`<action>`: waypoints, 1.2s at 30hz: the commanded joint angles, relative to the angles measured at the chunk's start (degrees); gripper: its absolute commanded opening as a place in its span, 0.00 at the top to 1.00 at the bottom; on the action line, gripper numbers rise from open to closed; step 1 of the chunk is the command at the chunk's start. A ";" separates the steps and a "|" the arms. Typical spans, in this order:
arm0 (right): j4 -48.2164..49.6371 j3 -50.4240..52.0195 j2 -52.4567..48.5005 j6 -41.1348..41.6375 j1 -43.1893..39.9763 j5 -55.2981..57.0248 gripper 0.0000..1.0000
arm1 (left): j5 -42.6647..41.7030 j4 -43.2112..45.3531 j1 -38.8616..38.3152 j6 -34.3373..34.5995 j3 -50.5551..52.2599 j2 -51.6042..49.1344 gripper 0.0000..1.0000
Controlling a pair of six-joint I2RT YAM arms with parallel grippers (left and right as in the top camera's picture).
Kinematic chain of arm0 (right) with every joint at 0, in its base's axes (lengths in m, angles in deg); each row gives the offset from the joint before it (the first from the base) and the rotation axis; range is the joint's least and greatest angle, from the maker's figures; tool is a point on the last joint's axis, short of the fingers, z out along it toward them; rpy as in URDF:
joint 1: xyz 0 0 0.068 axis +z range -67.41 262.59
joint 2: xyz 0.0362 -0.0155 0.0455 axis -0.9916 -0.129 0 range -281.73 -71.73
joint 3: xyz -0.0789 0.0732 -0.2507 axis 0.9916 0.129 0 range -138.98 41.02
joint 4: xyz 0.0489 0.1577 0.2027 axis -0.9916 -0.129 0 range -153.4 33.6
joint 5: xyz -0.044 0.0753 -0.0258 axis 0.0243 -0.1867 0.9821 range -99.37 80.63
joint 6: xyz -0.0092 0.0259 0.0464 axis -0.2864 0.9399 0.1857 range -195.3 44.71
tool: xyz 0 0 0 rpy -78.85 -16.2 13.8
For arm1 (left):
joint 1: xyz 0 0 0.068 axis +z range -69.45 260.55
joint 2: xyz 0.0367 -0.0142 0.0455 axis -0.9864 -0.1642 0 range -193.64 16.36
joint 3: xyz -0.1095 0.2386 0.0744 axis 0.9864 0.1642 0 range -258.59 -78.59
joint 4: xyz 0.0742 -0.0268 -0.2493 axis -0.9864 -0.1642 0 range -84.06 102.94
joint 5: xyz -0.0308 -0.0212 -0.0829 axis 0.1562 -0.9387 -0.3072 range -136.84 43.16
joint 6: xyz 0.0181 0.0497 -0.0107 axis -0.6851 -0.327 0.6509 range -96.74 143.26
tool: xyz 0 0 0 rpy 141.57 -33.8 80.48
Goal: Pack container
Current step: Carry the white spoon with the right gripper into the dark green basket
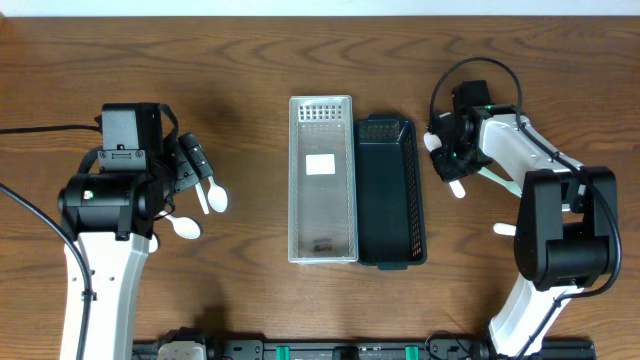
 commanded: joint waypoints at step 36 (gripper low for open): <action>-3.96 -6.93 12.98 9.09 0.85 2.14 0.99 | 1.14 -0.31 0.22 0.52 -0.42 -0.33 0.02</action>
